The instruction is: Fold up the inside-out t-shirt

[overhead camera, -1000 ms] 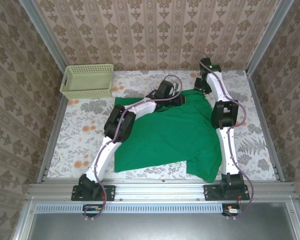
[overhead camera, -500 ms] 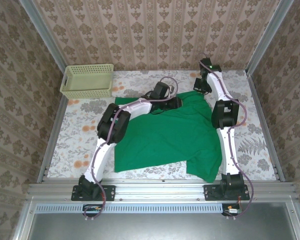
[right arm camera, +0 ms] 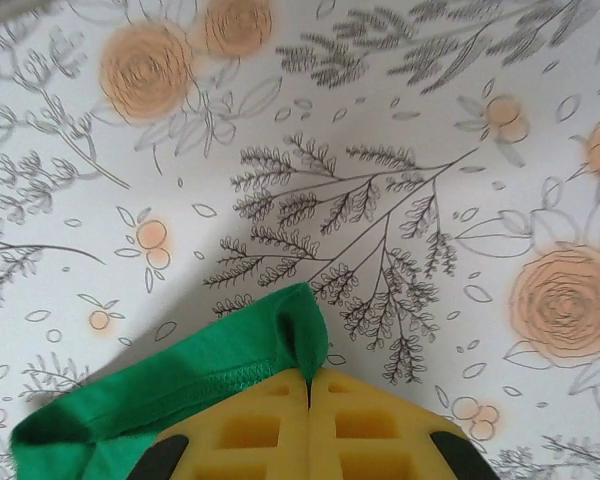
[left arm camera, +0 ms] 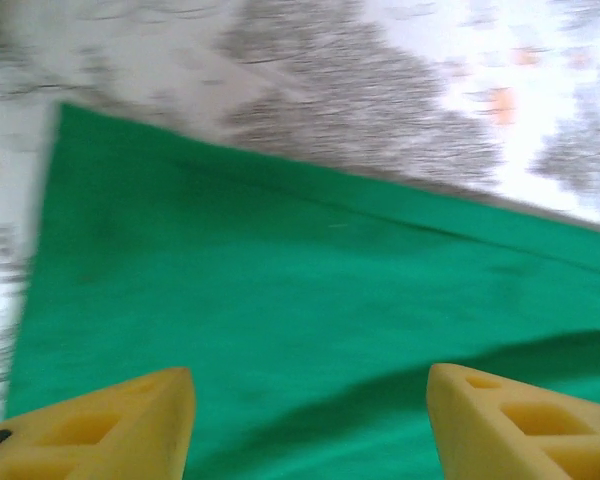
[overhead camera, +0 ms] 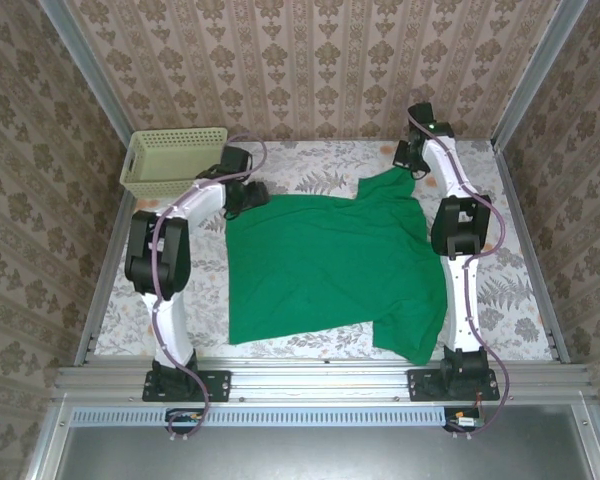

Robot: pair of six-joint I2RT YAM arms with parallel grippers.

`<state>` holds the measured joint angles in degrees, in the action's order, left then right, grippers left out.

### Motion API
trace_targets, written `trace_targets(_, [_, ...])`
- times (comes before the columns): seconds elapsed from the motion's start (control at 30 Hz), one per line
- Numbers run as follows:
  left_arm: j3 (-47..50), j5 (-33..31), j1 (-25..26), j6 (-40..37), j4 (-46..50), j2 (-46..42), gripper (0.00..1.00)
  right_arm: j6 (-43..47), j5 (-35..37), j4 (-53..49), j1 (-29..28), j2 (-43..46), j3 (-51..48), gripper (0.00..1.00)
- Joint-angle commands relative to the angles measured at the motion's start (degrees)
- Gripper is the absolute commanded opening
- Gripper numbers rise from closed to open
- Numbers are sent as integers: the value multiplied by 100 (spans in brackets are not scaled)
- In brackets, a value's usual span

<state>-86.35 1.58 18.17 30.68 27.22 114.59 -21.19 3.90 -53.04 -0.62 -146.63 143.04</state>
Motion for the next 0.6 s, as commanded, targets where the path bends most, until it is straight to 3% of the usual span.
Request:
trace_targets(0.0, [-594, -922, -17, -487, 945, 404, 65, -50, 508, 102, 56, 479, -275, 0])
trace_targets(0.2, [-1863, -1419, -8, -513, 1558, 1354, 67, -217, 443, 757, 332, 1221, -1450, 0])
trace_targets(0.57, [-3809, -1563, 46, -314, 2322, 2673, 69, -203, 254, 1122, 455, 1726, -2232, 0])
